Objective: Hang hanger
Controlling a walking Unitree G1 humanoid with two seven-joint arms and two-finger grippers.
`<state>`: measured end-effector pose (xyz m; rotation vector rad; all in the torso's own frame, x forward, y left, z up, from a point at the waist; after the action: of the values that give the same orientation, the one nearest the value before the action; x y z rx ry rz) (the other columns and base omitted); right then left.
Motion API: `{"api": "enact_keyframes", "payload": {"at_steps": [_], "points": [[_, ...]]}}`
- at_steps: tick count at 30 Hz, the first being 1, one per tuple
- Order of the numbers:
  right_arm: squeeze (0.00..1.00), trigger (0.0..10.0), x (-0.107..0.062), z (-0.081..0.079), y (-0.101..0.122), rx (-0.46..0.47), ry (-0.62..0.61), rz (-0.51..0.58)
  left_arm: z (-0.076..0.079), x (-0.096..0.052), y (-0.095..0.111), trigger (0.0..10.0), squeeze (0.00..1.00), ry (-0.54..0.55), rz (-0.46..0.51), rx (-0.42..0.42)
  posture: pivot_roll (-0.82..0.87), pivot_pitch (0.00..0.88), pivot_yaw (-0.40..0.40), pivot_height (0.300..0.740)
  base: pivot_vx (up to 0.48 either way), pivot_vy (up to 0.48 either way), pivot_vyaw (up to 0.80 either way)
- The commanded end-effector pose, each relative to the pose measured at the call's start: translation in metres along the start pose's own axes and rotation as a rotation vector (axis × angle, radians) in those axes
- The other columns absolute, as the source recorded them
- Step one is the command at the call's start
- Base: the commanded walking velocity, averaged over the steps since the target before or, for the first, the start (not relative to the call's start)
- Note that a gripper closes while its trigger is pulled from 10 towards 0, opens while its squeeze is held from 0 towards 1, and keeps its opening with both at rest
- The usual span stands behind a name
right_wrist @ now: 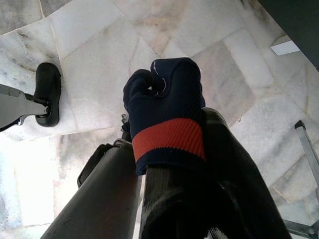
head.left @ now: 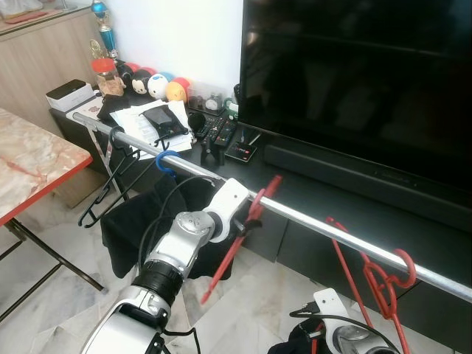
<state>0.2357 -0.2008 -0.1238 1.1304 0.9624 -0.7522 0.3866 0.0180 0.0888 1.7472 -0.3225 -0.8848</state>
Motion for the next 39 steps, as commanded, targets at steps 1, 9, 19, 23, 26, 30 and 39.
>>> {"api": "enact_keyframes", "payload": {"at_steps": [1, 9, 19, 23, 26, 30, 39], "points": [[0.0, 10.0, -0.001, 0.002, 0.006, -0.009, -0.004, 0.018, -0.001, 0.001, 0.004, 9.0, 0.0, 0.0, 0.003, 0.005, -0.01, 0.0, -0.006, 0.74, 0.0, 0.0, 0.0], [0.0, 10.0, -0.001, 0.002, 0.006, -0.01, -0.003, 0.017, 0.008, 0.0, 0.005, 0.0, 0.0, -0.052, 0.023, -0.017, -0.01, 0.0, -0.006, 0.74, 0.0, 0.0, 0.0], [0.0, 10.0, -0.001, 0.002, 0.006, -0.01, 0.0, 0.018, 0.017, 0.0, 0.0, 0.0, 0.0, -0.116, 0.013, -0.022, 0.0, 0.0, -0.008, 0.74, 0.0, 0.0, 0.0], [0.0, 10.0, -0.001, 0.002, 0.006, -0.01, 0.0, 0.018, 0.017, 0.0, -0.003, 0.0, 0.0, -0.115, -0.002, -0.014, 0.0, 0.0, -0.008, 0.74, 0.0, 0.0, 0.0], [0.0, 10.0, -0.001, 0.002, 0.006, -0.011, 0.001, 0.018, 0.018, 0.0, -0.005, 0.0, 0.0, -0.114, -0.009, -0.013, 0.0, 0.0, -0.008, 0.74, 0.0, 0.0, 0.0], [0.0, 10.0, -0.001, 0.001, 0.006, -0.011, 0.001, 0.018, 0.02, 0.001, -0.007, 0.0, 0.0, -0.117, -0.017, -0.012, 0.0, 0.0, -0.008, 0.74, 0.0, 0.0, 0.0], [0.0, 10.0, -0.001, 0.001, 0.007, -0.01, 0.0, 0.019, 0.019, 0.002, -0.016, 0.0, 0.0, -0.103, -0.057, 0.01, -0.01, 0.0, -0.007, 0.74, 0.0, 0.0, 0.0]]}}
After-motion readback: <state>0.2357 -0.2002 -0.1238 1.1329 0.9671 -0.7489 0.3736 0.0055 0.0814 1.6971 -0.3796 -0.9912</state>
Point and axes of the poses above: a point about 5 cm out from each wrist's last joint towards the gripper, its own x axis pointing out of the wrist towards the gripper, its own y axis along the axis of the wrist's last joint, z = x × y, the point moved 6 cm from there along x, pointing out of the wrist towards the gripper, and after that the axes turned 1 degree about -x, right-handed, at the moved point
